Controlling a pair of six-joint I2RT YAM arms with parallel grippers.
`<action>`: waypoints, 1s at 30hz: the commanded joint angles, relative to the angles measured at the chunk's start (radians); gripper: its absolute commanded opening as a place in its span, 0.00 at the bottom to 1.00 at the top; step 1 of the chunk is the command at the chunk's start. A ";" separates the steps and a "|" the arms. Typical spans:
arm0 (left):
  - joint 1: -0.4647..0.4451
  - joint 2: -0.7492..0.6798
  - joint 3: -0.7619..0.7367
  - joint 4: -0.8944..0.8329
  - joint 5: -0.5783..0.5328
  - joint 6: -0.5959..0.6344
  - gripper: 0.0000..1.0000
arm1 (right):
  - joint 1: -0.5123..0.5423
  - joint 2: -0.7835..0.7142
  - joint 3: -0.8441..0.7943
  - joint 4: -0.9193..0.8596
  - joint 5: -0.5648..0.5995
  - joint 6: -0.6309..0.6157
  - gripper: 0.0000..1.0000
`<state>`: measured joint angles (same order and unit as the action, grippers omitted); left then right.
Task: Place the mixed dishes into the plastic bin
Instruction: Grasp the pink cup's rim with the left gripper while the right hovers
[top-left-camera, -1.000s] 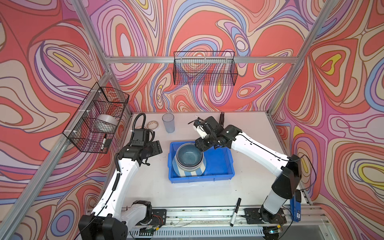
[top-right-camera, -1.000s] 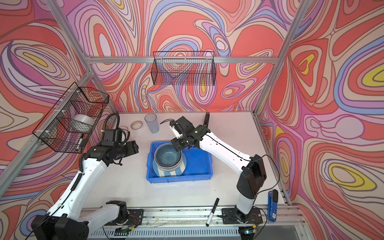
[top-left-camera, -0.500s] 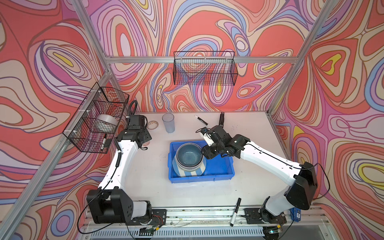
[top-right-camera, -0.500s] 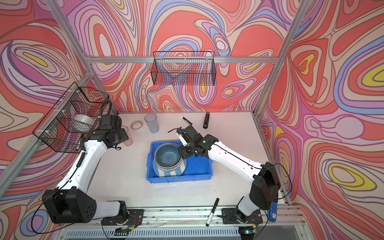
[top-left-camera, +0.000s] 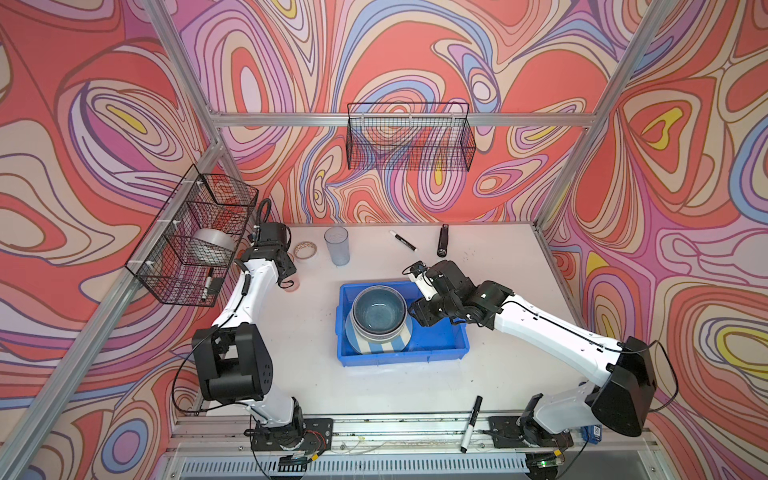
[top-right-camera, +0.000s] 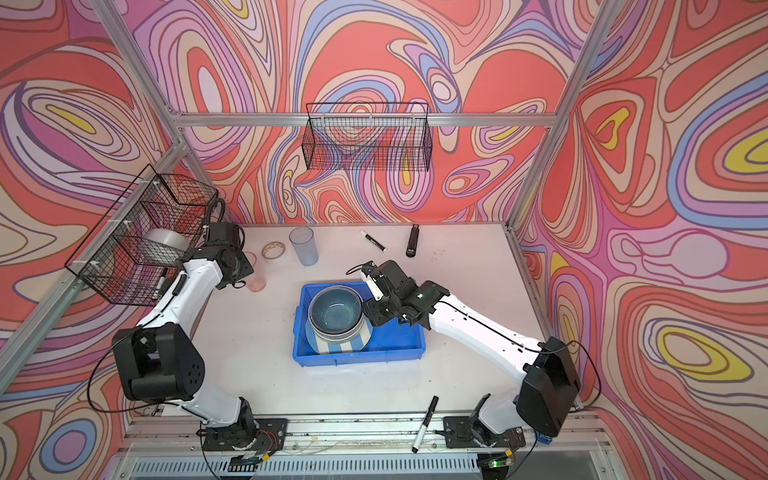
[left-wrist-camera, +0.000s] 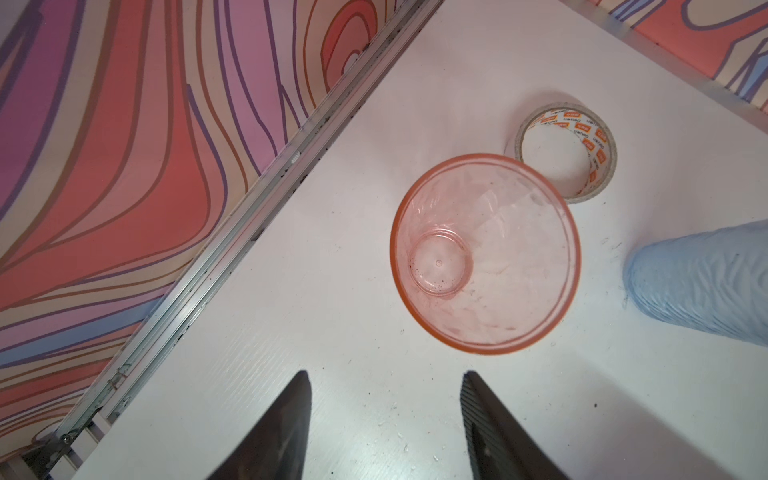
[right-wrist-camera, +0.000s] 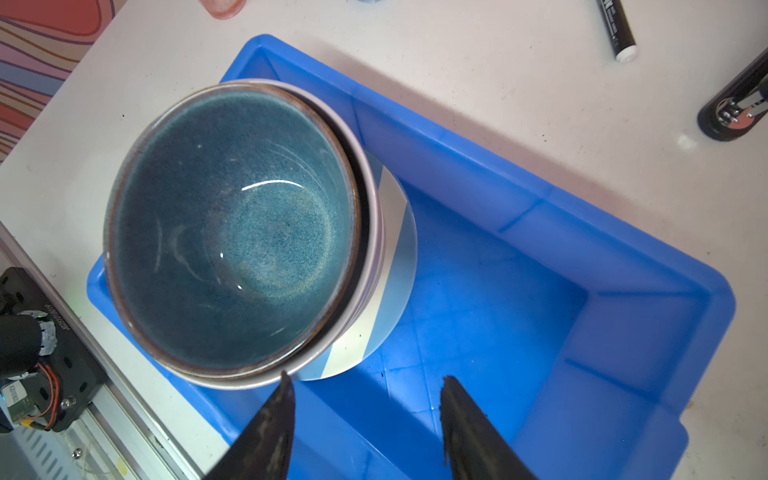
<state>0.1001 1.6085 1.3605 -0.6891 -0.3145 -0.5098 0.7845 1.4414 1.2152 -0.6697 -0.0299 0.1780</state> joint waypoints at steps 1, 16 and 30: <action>0.008 0.028 0.037 0.050 -0.030 -0.017 0.61 | -0.004 -0.025 -0.017 0.026 -0.015 0.006 0.58; 0.009 0.136 0.069 0.075 -0.009 -0.016 0.61 | -0.007 -0.022 -0.039 0.036 -0.015 0.008 0.58; 0.008 0.160 0.058 0.086 0.018 -0.004 0.41 | -0.016 -0.050 -0.031 0.005 0.018 0.006 0.57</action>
<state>0.1001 1.7493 1.4055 -0.6079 -0.3042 -0.5091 0.7761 1.4220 1.1904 -0.6483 -0.0338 0.1780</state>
